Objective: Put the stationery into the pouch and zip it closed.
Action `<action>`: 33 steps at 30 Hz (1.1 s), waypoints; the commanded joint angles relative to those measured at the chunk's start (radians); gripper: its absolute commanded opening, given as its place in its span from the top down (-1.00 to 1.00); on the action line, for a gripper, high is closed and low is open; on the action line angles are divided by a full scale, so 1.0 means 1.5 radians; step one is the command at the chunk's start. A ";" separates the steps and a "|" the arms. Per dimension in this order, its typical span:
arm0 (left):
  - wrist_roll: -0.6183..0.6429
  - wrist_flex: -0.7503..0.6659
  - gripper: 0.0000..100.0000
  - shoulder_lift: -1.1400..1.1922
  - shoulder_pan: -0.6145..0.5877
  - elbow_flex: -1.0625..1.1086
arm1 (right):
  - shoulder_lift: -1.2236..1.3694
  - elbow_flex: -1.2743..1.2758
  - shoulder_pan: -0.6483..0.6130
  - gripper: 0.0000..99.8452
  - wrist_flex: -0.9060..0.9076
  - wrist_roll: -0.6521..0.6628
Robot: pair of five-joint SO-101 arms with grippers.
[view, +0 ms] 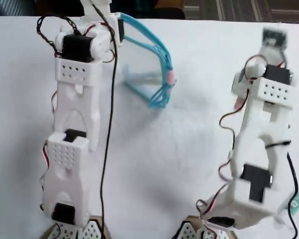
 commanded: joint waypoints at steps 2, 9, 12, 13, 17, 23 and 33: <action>0.008 0.003 0.96 0.017 0.003 0.000 | -0.142 -0.086 -0.079 0.97 -0.010 -0.097; 0.008 0.003 0.96 0.017 0.003 0.000 | -0.240 -0.110 -0.261 0.97 -0.176 -0.219; 0.008 0.004 0.96 0.017 0.003 0.000 | -0.246 -0.110 -0.343 0.97 -0.245 -0.236; 0.008 0.004 0.96 0.017 0.003 0.000 | -0.245 -0.108 -0.367 0.97 -0.265 -0.235; 0.008 0.004 0.96 0.017 0.003 0.000 | -0.227 -0.063 -0.422 0.97 -0.350 -0.232; 0.008 0.004 0.96 0.017 0.003 0.000 | -0.185 -0.011 -0.431 0.97 -0.397 -0.231; 0.008 0.004 0.96 0.017 0.003 0.000 | -0.154 0.037 -0.423 0.97 -0.400 -0.230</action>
